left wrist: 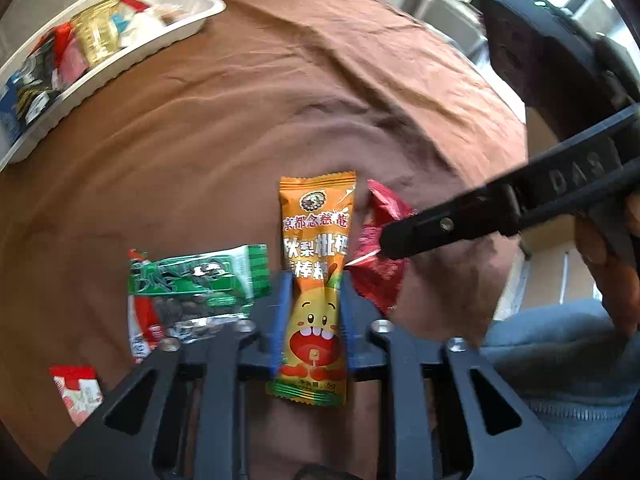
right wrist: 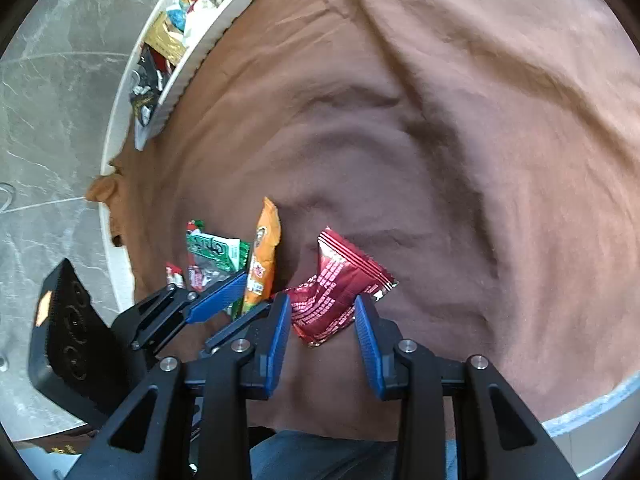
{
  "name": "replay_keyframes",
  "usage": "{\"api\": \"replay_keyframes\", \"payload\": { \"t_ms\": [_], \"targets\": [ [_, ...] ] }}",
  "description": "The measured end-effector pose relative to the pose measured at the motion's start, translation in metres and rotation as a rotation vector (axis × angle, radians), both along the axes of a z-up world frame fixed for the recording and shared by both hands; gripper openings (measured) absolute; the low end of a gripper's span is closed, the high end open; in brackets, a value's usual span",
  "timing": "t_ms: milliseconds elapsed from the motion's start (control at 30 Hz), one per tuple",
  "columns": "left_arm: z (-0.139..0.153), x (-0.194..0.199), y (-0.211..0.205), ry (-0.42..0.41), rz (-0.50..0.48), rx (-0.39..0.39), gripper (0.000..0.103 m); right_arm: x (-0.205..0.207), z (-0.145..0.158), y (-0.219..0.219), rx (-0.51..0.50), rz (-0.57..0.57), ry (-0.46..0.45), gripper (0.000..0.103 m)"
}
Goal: Organize snacks
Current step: 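Grasp the orange candy stick pack with the left tool while the right tool grasps the red packet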
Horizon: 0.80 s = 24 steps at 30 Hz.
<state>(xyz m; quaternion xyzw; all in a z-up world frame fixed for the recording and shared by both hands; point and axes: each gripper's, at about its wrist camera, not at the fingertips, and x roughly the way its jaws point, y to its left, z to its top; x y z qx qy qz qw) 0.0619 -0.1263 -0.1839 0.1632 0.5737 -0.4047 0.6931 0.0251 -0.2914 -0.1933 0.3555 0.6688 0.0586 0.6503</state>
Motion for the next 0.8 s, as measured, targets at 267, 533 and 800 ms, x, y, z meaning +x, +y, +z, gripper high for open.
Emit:
{"api": "replay_keyframes", "payload": {
  "t_ms": [267,533,800],
  "targets": [
    [0.002,0.000,0.005,0.018,0.024,-0.024,0.014,0.009,0.010,0.017,-0.143,0.091,-0.046,0.029],
    [0.008,0.002,0.019,0.038,0.072,-0.083,0.014,0.011,0.021,0.020,-0.165,0.130,-0.102,0.010],
    [0.020,0.005,0.035,0.050,0.115,-0.118,0.014,0.009,0.031,0.019,-0.177,0.164,-0.147,0.002]
  ]
}}
